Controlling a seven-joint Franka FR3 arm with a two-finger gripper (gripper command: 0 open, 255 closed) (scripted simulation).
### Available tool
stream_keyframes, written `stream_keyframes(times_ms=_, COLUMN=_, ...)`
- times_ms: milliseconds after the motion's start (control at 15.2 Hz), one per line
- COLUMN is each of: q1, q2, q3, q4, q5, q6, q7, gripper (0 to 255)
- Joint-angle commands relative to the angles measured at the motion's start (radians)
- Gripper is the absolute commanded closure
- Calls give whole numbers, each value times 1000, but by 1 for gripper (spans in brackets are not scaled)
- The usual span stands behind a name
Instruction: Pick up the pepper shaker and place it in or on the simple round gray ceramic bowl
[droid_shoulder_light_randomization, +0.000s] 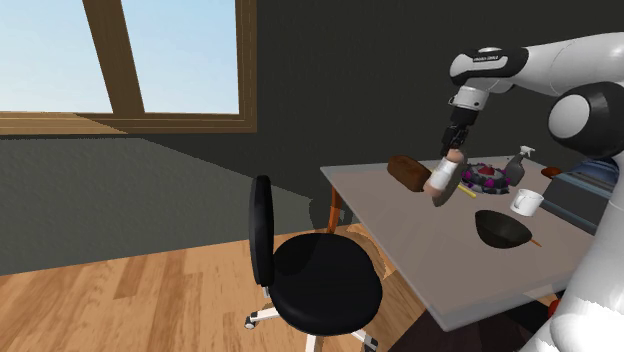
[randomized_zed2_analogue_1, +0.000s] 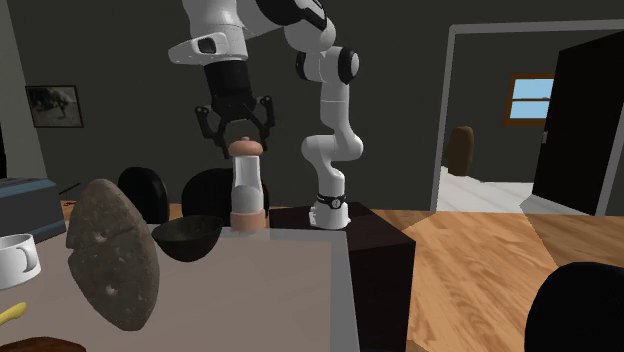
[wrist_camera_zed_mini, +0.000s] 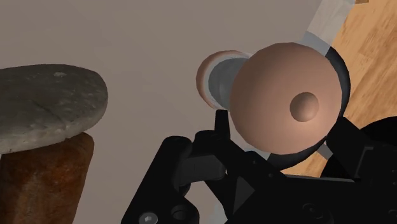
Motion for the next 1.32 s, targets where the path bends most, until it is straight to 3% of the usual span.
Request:
stream_keyframes(times_ms=0, q1=-19, q2=-9, q3=-14, q4=5, q5=-8, q6=-17, q7=-31, gripper=255)
stream_keyframes(times_ms=726, q1=-176, q2=2, q3=-114, q4=98, q5=-25, q6=-130, q7=-268, gripper=255)
stream_keyframes(times_ms=1056, q1=-279, q2=62, q3=-155, q4=202, q5=-1, q6=-199, q7=-394, gripper=255)
stream_keyframes(times_ms=1254, q1=-365, q2=122, q3=-176, q4=298, q5=29, q6=-254, q7=-480, gripper=255)
